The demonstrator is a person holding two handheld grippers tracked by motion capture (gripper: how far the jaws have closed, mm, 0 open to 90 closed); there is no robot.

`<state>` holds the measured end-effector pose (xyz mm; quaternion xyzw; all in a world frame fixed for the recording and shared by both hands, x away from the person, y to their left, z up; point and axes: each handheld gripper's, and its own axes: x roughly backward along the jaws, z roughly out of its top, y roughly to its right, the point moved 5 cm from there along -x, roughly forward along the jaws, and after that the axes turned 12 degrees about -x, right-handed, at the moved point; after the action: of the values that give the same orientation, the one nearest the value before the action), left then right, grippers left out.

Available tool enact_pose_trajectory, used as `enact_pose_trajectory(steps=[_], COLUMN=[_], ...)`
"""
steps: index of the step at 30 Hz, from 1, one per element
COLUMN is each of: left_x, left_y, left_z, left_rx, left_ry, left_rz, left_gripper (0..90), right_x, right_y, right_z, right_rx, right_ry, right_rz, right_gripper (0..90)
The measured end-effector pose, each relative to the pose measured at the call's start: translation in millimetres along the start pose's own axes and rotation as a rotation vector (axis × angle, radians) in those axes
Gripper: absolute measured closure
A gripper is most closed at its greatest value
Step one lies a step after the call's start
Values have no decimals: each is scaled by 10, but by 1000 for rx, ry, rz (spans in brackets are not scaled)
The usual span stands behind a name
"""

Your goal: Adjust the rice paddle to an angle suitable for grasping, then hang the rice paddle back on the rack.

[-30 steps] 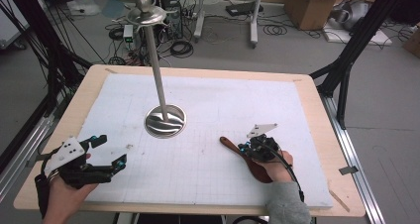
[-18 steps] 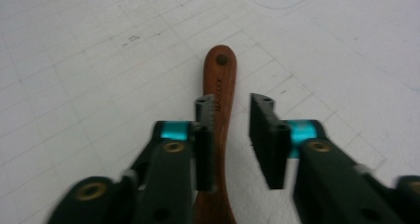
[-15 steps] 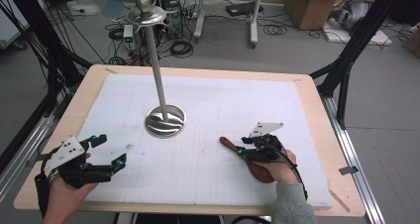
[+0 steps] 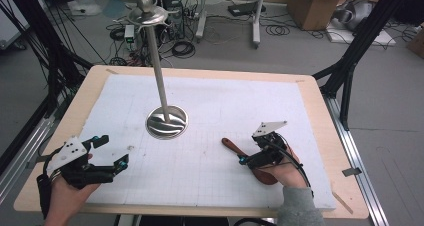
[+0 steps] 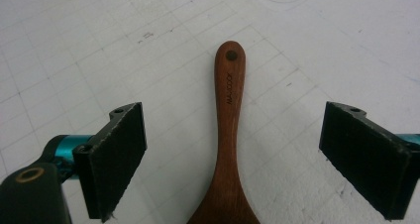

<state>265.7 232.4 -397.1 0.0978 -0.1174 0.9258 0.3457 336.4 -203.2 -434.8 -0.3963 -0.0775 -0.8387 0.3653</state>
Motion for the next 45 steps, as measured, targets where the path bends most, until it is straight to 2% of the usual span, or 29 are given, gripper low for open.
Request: enact_pose_trajectory(steps=[8,17,23,27,34,45], left_x=[32,53,31,33,65,81], left_y=[2,-2,13,14,-23,-8], left_z=[10,4,8,-4,-30,-52], left_rx=[-6,-4,-5,-6,2,2], left_ry=[3,1,-1,-5,-9,-15], left_rz=[5,12,7,6,19,14], left_gripper=[65,65,65,65,65,65], right_x=[-7,-74,-111,-141,-174,-219], right_y=[12,2,3,17,14,27], right_z=[-21,-47,-67,-81,-104,-106], right_rx=[8,22,39,43,41,27], right_ry=[-31,-119,-151,-182,-229,-275], right_rz=[-10,-38,-61,-72,-61,-69], right_gripper=[118,167,211,258,416,537])
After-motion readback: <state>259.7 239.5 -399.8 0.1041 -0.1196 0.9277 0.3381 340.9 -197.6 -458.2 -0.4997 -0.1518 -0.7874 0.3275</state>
